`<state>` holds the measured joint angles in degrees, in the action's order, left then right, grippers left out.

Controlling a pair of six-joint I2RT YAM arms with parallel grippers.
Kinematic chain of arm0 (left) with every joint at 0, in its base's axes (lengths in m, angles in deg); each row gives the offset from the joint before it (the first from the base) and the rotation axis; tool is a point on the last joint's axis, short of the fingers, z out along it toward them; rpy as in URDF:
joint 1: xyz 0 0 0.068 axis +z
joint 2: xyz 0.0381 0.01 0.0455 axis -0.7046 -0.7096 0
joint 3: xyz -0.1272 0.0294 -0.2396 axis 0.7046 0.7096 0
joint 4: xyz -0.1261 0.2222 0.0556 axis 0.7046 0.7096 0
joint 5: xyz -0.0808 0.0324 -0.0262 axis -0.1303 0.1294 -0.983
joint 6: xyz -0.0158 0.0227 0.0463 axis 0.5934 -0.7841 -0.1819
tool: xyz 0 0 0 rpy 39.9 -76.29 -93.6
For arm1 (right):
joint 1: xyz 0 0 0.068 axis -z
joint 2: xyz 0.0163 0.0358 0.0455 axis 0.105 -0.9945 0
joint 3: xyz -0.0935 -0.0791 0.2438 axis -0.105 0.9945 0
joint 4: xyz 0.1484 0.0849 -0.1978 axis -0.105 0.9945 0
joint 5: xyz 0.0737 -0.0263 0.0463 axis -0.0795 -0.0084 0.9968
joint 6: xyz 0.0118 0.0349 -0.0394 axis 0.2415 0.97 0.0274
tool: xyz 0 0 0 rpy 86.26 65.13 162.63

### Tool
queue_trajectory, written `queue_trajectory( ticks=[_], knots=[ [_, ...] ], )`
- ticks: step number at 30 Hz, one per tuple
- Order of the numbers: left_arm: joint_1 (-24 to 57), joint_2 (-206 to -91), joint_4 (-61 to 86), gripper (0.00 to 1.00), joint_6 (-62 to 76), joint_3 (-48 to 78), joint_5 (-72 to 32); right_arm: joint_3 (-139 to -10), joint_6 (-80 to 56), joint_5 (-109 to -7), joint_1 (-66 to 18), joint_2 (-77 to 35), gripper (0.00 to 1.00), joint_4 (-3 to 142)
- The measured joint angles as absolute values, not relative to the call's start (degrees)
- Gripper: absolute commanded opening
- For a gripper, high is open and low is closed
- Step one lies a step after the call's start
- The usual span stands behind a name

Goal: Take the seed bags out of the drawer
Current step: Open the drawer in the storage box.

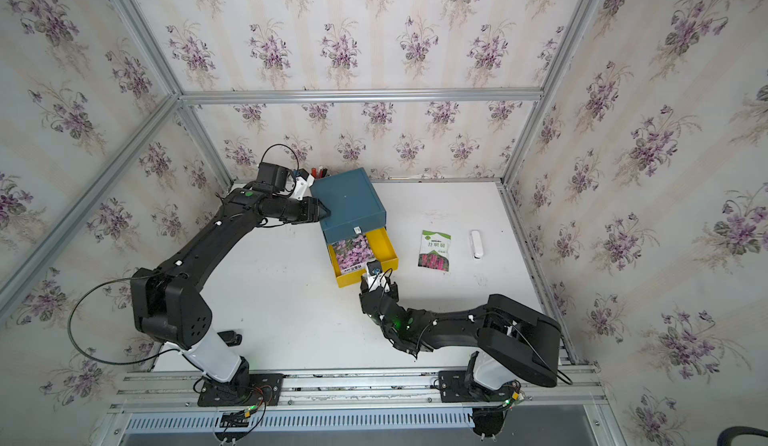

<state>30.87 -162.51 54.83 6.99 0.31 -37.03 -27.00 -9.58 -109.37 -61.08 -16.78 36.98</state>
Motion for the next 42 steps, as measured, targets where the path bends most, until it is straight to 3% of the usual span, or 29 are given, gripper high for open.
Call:
queue_trajectory(
  ticks=[25, 30, 35, 42],
  knots=[
    [30.5, -163.1, 54.0, 0.61, 7.1, 0.2, -37.5, -23.3, -0.6, -112.9, -67.5, -9.1, 0.30, 49.0],
    [30.5, -163.3, 54.0, 0.61, 7.1, 0.1, -37.5, -23.5, 0.6, -113.0, -67.8, -10.0, 0.39, 49.7],
    [30.5, -163.3, 54.1, 0.61, 7.1, 0.1, -37.5, -24.4, 1.2, -113.1, -67.8, -11.0, 0.58, 50.4],
    [30.4, -163.2, 54.1, 0.61, 7.1, 0.2, -37.5, -25.2, 3.3, -113.2, -67.8, -10.8, 0.75, 53.2]
  ],
)
